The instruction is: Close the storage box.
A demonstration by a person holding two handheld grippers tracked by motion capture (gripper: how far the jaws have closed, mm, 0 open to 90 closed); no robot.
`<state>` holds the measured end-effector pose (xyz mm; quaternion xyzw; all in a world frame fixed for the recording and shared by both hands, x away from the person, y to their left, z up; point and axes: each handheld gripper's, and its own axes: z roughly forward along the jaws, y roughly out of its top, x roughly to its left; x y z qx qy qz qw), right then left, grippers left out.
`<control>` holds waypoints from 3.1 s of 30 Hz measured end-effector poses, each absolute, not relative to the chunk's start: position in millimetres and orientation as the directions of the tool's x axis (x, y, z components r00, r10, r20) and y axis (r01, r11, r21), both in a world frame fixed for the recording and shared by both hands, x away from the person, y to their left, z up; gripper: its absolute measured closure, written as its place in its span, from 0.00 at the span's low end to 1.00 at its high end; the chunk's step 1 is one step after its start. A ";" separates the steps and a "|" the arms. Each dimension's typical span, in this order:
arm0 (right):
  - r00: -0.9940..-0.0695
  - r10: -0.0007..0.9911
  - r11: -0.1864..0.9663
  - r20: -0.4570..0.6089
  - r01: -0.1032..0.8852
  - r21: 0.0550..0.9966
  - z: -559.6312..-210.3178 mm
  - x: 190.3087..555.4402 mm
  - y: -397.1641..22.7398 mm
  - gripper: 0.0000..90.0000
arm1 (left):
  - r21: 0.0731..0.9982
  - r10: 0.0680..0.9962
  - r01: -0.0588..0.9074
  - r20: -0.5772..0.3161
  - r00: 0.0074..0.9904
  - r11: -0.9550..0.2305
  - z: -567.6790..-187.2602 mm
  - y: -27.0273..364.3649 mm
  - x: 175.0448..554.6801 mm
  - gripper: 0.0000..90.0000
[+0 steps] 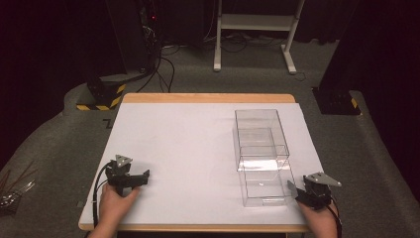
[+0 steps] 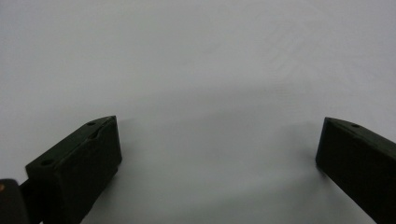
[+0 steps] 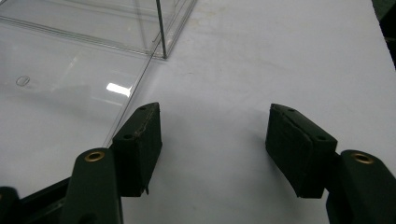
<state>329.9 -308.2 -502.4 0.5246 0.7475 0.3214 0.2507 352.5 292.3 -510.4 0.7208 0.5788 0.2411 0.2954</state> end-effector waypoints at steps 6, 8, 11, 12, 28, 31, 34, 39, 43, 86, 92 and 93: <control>-0.324 0.945 0.246 -0.041 0.621 0.745 -502.4 329.6 -308.1 0.40 | 0.706 0.977 0.691 0.006 0.214 -0.156 -510.4 292.3 352.3 0.00; -0.324 0.945 0.246 -0.042 0.620 0.745 -502.4 329.6 -308.1 0.40 | 0.706 0.977 0.691 0.005 0.213 -0.154 -510.5 292.2 352.4 0.00; -0.324 0.945 0.246 -0.042 0.621 0.744 -502.3 329.6 -308.1 0.40 | 0.706 0.977 0.691 0.007 0.214 -0.157 -510.5 292.2 352.4 0.00; -0.324 0.945 0.246 -0.041 0.622 0.744 -502.3 329.7 -308.1 0.40 | 0.706 0.977 0.691 0.007 0.214 -0.156 -510.5 292.2 352.4 0.00; -0.312 0.949 0.242 -0.049 0.618 0.748 -500.3 329.4 -307.0 0.41 | 0.706 0.977 0.690 0.008 0.214 -0.157 -510.5 292.1 352.4 0.00; -0.312 0.949 0.239 -0.050 0.606 0.758 -497.3 328.3 -307.9 0.41 | 0.706 0.977 0.691 0.008 0.214 -0.157 -510.5 292.1 352.3 0.00; -0.313 0.949 0.231 -0.039 0.605 0.762 -496.0 329.2 -310.1 0.41 | 0.706 0.977 0.690 0.008 0.214 -0.158 -510.5 292.2 352.4 0.00; -0.315 0.948 0.228 -0.038 0.594 0.771 -491.6 329.1 -312.1 0.40 | 0.706 0.977 0.690 0.009 0.214 -0.158 -510.5 292.2 352.4 0.00; -0.319 0.947 0.223 -0.033 0.582 0.782 -485.3 326.8 -314.5 0.40 | 0.706 0.977 0.691 0.008 0.214 -0.158 -510.5 292.2 352.5 0.00; -0.339 0.940 0.193 -0.034 0.447 0.873 -444.1 303.0 -310.7 0.40 | 0.706 0.977 0.691 0.009 0.214 -0.158 -510.5 292.1 352.4 0.00; -0.345 0.938 0.184 -0.031 0.421 0.888 -436.4 296.8 -308.7 0.40 | 0.706 0.977 0.690 0.009 0.214 -0.158 -510.5 292.1 352.4 0.00; -0.345 0.938 0.179 -0.027 0.417 0.891 -435.4 296.3 -308.4 0.39 | 0.706 0.977 0.691 0.008 0.214 -0.157 -510.5 292.1 352.4 0.00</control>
